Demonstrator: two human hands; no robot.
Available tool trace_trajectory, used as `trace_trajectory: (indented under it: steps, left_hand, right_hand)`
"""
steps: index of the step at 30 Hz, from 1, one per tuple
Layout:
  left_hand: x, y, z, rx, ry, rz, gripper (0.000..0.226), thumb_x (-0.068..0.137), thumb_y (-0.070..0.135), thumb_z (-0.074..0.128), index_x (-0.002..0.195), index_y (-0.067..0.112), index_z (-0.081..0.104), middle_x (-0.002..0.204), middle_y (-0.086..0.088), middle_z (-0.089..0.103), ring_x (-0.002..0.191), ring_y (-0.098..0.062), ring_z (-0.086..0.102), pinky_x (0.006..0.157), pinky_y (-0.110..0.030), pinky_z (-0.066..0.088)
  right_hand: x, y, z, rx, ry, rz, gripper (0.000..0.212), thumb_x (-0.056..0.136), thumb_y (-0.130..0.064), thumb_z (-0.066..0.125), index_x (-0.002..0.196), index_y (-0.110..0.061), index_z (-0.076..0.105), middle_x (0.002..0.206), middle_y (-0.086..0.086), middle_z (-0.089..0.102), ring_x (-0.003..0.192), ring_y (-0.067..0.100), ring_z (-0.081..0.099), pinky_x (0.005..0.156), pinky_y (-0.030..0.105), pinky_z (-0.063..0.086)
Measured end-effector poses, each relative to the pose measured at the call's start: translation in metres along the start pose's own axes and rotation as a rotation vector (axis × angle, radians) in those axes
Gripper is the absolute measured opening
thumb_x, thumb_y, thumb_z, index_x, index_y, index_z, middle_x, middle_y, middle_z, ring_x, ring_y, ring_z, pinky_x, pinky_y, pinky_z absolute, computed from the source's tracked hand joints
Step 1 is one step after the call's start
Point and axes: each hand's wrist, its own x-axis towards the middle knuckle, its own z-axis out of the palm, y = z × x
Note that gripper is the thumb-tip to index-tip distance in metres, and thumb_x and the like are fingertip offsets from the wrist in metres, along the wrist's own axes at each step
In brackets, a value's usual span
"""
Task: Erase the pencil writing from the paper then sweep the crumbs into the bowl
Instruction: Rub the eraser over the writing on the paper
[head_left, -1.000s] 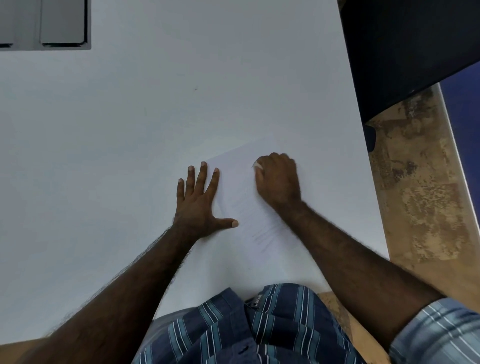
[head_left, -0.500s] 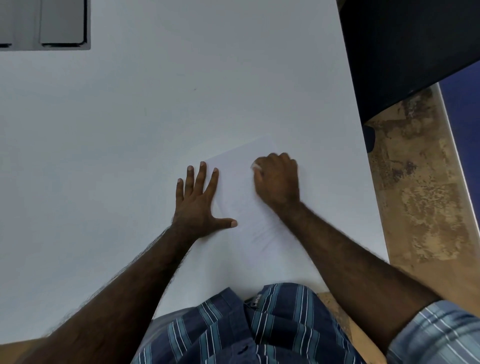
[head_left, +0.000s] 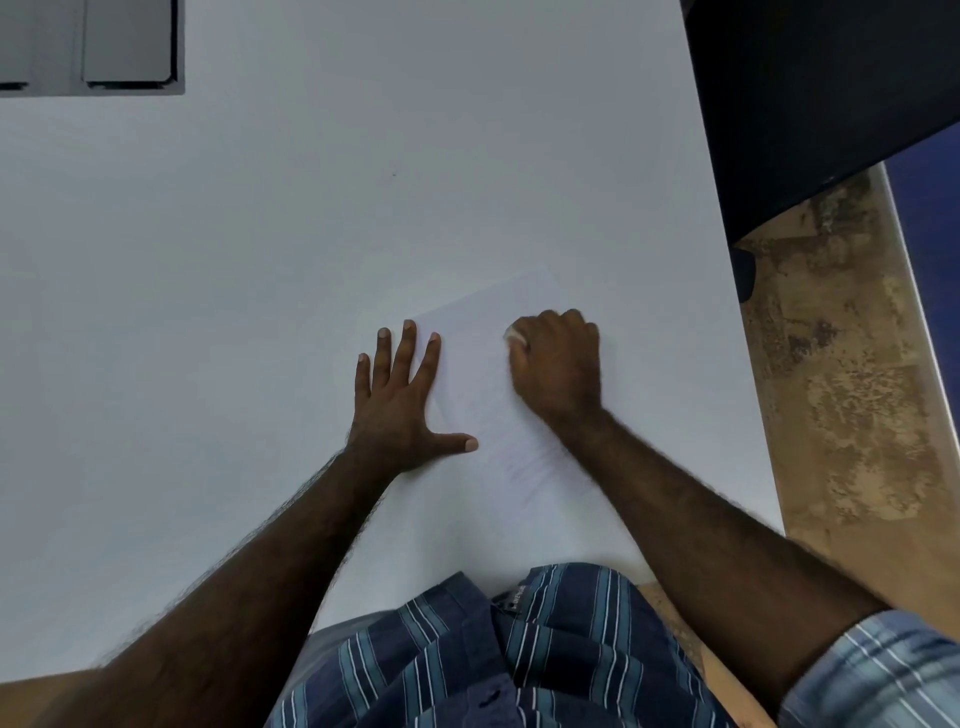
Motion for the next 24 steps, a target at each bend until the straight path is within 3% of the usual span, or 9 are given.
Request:
trace_trajectory:
  steps: [3,9,15,20,24]
  left_hand:
    - [0.000,0.000,0.000,0.001,0.006,0.002,0.141,0.056,0.100,0.055,0.161,0.035,-0.014,0.165,0.005,-0.033,0.151,-0.024,-0.034,0.124,-0.054,-0.011]
    - [0.001,0.000,0.003,0.028,0.018,-0.005,0.134,0.061,0.097,0.049,0.161,0.033,-0.013,0.167,0.002,-0.029,0.152,-0.026,-0.031,0.125,-0.056,-0.008]
    - [0.000,0.001,-0.002,0.009,0.005,-0.012,0.142,0.056,0.099,0.057,0.161,0.035,-0.015,0.165,0.005,-0.034,0.151,-0.024,-0.034,0.124,-0.053,-0.012]
    - [0.001,0.006,-0.007,0.055,-0.021,-0.022,0.143,0.057,0.097,0.058,0.161,0.031,-0.014,0.165,0.001,-0.034,0.151,-0.027,-0.033,0.125,-0.056,-0.008]
    - [0.007,0.016,-0.016,0.100,0.024,0.009,0.126,0.073,0.083,0.063,0.164,0.018,0.004,0.169,-0.009,-0.019,0.155,-0.029,-0.023,0.125,-0.052,-0.011]
  right_hand:
    - [-0.001,-0.008,-0.001,0.000,0.042,0.024,0.014,0.094,-0.023,0.058,0.090,-0.018,0.070,0.083,0.002,0.065,0.082,0.031,0.058,0.073,0.042,0.038]
    - [-0.055,-0.044,0.011,0.045,-0.097,-0.413,0.023,0.102,-0.024,0.053,0.101,-0.015,0.074,0.088,0.005,0.067,0.085,0.029,0.059,0.079,0.043,0.039]
    - [-0.002,0.001,0.005,0.007,0.019,-0.002,0.016,0.093,-0.028,0.056,0.091,-0.022,0.071,0.084,-0.001,0.066,0.083,0.029,0.056,0.075,0.042,0.037]
    - [-0.004,0.003,0.004,0.045,0.012,0.014,0.011,0.096,-0.026,0.063,0.093,-0.020,0.071,0.083,-0.003,0.067,0.081,0.027,0.055,0.072,0.039,0.036]
    - [-0.005,0.004,0.006,0.067,0.027,0.047,0.009,0.095,-0.026,0.065,0.094,-0.022,0.073,0.085,-0.005,0.067,0.081,0.025,0.055,0.072,0.036,0.033]
